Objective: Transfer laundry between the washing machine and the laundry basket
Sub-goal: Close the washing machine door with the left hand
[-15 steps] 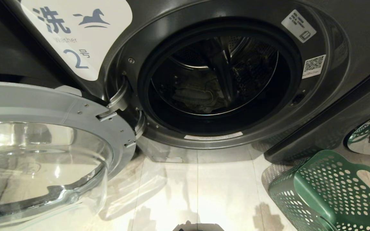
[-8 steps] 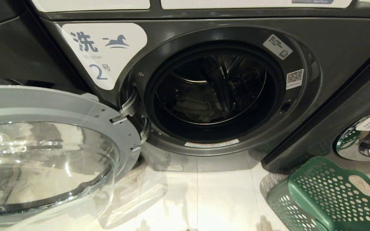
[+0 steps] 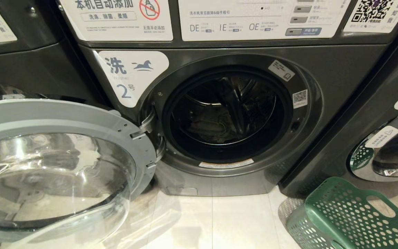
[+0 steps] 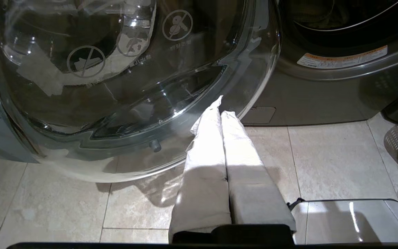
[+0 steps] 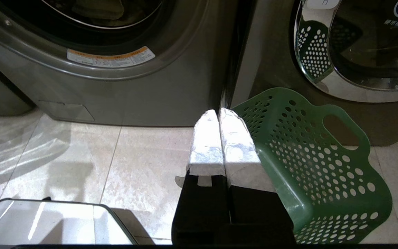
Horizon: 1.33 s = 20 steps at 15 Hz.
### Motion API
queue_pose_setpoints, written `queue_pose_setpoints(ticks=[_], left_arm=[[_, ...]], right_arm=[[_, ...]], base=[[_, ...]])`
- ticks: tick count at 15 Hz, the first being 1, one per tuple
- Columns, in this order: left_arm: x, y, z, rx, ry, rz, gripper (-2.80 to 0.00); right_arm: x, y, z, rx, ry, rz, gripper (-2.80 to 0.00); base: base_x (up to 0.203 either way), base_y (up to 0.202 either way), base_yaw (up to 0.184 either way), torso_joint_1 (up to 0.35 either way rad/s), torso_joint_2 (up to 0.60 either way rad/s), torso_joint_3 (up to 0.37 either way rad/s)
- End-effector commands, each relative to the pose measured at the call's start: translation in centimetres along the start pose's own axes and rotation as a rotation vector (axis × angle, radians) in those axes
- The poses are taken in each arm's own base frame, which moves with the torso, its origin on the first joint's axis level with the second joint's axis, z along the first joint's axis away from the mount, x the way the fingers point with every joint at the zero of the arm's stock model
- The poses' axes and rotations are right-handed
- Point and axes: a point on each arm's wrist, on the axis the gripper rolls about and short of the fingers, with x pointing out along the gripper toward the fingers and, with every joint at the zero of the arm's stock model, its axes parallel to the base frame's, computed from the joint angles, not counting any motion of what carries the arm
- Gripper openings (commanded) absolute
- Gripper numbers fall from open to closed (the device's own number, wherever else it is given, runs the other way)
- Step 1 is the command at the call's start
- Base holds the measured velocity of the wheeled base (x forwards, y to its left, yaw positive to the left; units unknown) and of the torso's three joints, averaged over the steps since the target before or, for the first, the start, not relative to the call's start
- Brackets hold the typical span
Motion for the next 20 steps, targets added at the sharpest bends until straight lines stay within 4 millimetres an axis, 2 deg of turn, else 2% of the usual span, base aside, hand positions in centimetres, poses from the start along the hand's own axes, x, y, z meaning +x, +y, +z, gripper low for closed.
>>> queue_pose_setpoints(ticks=[1, 20], left_arm=[[-0.01, 0.00, -0.01, 0.000, -0.002, 0.001, -2.80], [-0.01, 0.00, -0.01, -0.015, -0.002, 0.001, -2.80]], right_arm=[[0.01, 0.00, 0.00, -0.001, 0.001, 0.001, -2.80], [0.01, -0.01, -0.01, 0.010, 0.003, -0.004, -2.80]], base=[[0.000, 0.000, 0.000, 0.002, 0.00, 0.198], [0.000, 0.000, 0.000, 0.003, 0.00, 0.199]])
